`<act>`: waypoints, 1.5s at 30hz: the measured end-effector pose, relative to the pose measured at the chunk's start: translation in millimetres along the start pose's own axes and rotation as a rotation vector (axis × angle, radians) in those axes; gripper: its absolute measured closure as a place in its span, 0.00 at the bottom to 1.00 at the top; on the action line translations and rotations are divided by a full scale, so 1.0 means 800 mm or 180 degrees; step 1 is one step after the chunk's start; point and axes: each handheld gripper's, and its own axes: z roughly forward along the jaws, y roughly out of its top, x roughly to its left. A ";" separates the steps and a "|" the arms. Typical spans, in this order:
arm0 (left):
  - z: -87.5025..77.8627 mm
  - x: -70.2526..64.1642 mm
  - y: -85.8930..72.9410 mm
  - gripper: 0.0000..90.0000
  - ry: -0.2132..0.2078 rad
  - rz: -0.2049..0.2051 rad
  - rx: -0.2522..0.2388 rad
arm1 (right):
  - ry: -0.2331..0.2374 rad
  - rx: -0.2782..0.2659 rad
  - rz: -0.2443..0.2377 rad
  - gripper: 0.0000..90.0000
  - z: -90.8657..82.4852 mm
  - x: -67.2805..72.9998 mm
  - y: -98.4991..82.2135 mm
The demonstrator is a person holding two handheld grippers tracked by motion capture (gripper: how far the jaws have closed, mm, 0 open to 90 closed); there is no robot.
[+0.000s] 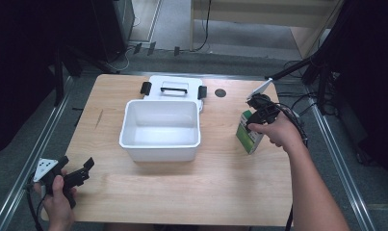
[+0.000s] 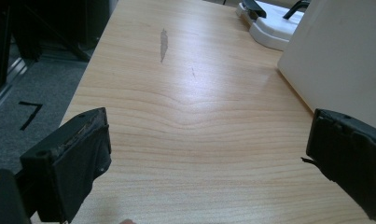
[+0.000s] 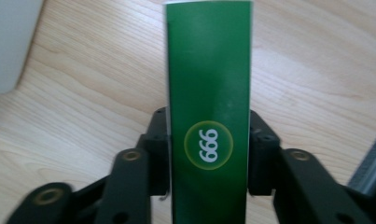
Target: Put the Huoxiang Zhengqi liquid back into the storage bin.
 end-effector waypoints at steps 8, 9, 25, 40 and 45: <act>0.000 0.000 0.000 0.00 -0.0003 -0.0002 0.0002 | -0.0094 -0.0007 -0.0607 0.72 -0.003 0.010 -0.007; 0.000 0.000 0.000 0.00 -0.0002 -0.0001 0.0002 | -0.0119 -0.0014 -0.0712 0.72 -0.004 0.013 -0.007; 0.000 0.000 0.000 0.01 0.0001 -0.0005 -0.0002 | 0.0010 -0.0330 -0.1432 0.73 -0.056 0.057 -0.006; 0.000 0.000 0.000 0.00 -0.0002 -0.0027 -0.0014 | 0.0209 -0.0459 -0.1931 0.73 -0.089 0.099 0.008; 0.000 0.000 0.000 0.01 -0.0006 -0.0023 -0.0008 | 0.0177 -0.0469 -0.2033 0.73 -0.106 0.111 0.013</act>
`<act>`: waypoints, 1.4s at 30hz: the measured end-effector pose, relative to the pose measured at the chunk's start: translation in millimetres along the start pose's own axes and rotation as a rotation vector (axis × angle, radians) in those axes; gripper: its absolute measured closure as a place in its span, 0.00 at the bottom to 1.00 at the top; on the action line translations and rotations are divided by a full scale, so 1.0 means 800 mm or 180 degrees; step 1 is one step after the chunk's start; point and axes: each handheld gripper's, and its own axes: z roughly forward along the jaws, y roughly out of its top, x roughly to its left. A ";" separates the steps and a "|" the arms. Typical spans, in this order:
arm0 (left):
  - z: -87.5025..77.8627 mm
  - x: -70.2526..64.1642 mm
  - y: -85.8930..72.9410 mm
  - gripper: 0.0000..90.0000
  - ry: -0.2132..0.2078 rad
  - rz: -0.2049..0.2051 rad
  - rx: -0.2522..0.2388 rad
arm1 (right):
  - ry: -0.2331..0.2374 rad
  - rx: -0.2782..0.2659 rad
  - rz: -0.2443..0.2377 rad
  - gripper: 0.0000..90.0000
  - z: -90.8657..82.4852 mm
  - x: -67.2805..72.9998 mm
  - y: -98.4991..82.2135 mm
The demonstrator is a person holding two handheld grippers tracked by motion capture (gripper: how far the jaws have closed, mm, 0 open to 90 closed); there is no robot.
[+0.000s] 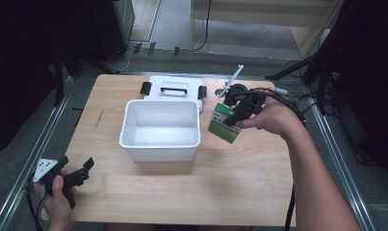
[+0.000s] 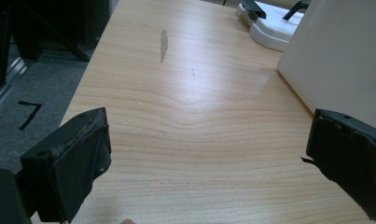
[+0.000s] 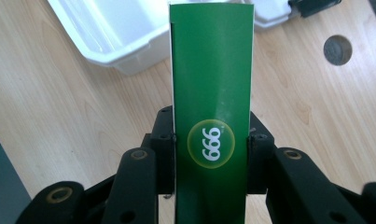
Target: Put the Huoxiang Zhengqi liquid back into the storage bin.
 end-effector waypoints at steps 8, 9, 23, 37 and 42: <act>0.000 0.000 0.000 0.00 0.0001 -0.0008 -0.0003 | -0.0036 -0.0109 -0.0026 0.73 -0.023 0.003 0.017; 0.000 0.000 0.000 0.01 0.0003 -0.0005 -0.0003 | -0.0047 -0.0123 -0.0061 0.73 -0.027 0.005 0.022; 0.000 0.001 0.000 0.00 -0.0008 -0.0012 0.0003 | -0.0002 -0.0162 -0.0212 0.73 -0.043 0.016 0.060; 0.000 0.001 0.000 0.01 -0.0013 -0.0022 0.0006 | 0.0108 -0.0232 -0.0417 0.72 -0.041 0.036 0.106; 0.001 0.001 0.000 0.01 -0.0027 -0.0022 0.0009 | 0.0116 -0.0227 -0.0607 0.72 -0.031 0.044 0.119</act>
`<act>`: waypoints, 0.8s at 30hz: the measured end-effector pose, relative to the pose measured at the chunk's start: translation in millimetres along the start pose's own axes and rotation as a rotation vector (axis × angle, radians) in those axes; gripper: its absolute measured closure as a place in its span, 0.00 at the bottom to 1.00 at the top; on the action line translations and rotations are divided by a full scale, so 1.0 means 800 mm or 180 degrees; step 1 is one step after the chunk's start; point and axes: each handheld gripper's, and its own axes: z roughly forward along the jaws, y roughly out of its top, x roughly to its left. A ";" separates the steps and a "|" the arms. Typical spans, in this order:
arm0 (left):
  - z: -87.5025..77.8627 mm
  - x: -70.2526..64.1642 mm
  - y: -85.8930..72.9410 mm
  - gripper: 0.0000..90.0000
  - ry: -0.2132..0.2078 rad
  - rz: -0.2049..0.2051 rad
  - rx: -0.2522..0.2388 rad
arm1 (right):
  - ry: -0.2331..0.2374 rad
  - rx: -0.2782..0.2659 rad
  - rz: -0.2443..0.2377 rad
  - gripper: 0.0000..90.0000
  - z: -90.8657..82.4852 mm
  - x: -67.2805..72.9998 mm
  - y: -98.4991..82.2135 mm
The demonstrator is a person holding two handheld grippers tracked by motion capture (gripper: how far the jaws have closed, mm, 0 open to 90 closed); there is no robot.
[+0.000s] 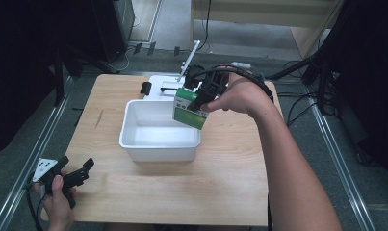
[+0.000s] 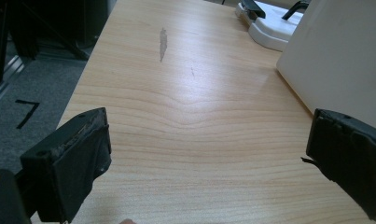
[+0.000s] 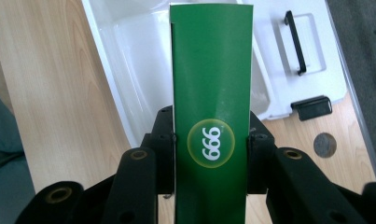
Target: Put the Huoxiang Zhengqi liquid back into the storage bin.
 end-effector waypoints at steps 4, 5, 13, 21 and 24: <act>0.000 0.000 0.000 0.01 -0.0005 -0.0006 0.0003 | 0.0032 0.0001 -0.0151 0.72 0.012 0.003 0.008; 0.000 0.000 0.000 0.00 -0.0005 -0.0006 0.0003 | 0.0032 0.0001 -0.0151 0.72 0.012 0.003 0.008; 0.001 0.000 0.000 0.01 -0.0006 -0.0017 0.0001 | 0.0104 -0.0018 -0.0293 0.72 0.027 -0.001 0.011; 0.000 0.001 0.000 0.00 -0.0007 -0.0013 0.0011 | 0.0171 -0.0018 -0.0641 0.72 0.047 -0.001 0.004; 0.000 0.000 0.000 0.01 -0.0006 -0.0007 0.0012 | 0.0181 0.0007 -0.0630 0.72 0.052 -0.001 0.004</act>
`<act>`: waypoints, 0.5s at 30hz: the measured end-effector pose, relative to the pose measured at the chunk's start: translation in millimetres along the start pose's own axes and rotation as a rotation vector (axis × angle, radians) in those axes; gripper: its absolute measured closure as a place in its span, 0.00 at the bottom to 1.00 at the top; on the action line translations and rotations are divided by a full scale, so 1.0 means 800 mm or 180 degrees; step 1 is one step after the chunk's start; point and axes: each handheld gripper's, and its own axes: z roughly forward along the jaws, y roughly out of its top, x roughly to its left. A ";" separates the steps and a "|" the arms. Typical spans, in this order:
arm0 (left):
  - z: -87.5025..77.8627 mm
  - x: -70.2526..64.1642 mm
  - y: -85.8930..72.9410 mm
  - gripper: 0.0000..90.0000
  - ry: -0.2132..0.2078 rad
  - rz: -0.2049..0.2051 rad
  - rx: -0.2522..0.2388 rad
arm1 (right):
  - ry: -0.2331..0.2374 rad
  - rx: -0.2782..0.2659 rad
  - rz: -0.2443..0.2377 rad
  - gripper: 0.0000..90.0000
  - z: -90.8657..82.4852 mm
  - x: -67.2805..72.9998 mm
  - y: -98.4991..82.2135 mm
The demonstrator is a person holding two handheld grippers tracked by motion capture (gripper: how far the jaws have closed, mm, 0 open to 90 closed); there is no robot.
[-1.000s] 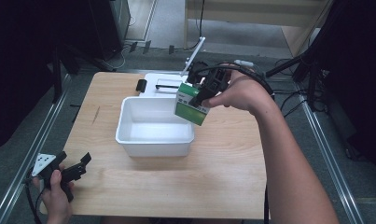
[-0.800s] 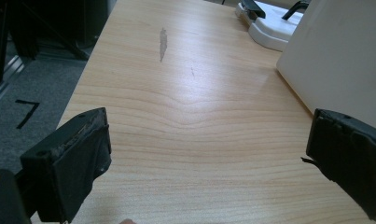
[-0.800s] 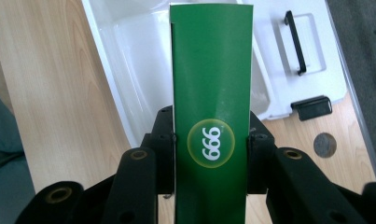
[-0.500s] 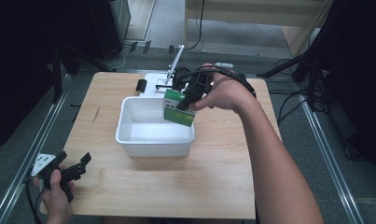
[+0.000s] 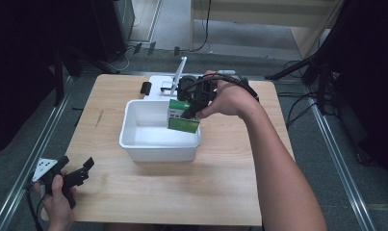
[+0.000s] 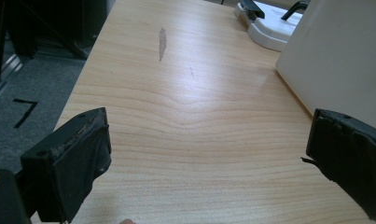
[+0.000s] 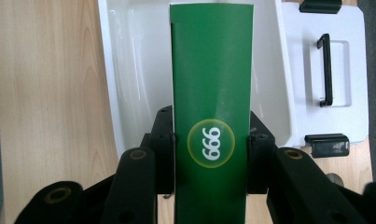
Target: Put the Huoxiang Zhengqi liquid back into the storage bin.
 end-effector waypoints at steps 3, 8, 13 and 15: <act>0.000 0.000 0.000 0.01 -0.0001 -0.0005 -0.0002 | -0.0001 0.0016 0.0004 0.72 0.005 0.000 0.000; 0.000 0.000 0.000 0.00 -0.0006 -0.0010 -0.0007 | 0.0012 0.0012 -0.0049 0.72 0.024 -0.002 -0.004; 0.000 0.000 0.000 0.00 -0.0006 -0.0011 -0.0009 | 0.0029 -0.0005 -0.0088 0.72 0.041 -0.004 -0.009; 0.000 0.000 0.000 0.01 -0.0006 -0.0011 -0.0009 | 0.0035 0.0006 -0.0100 0.72 0.047 -0.003 -0.010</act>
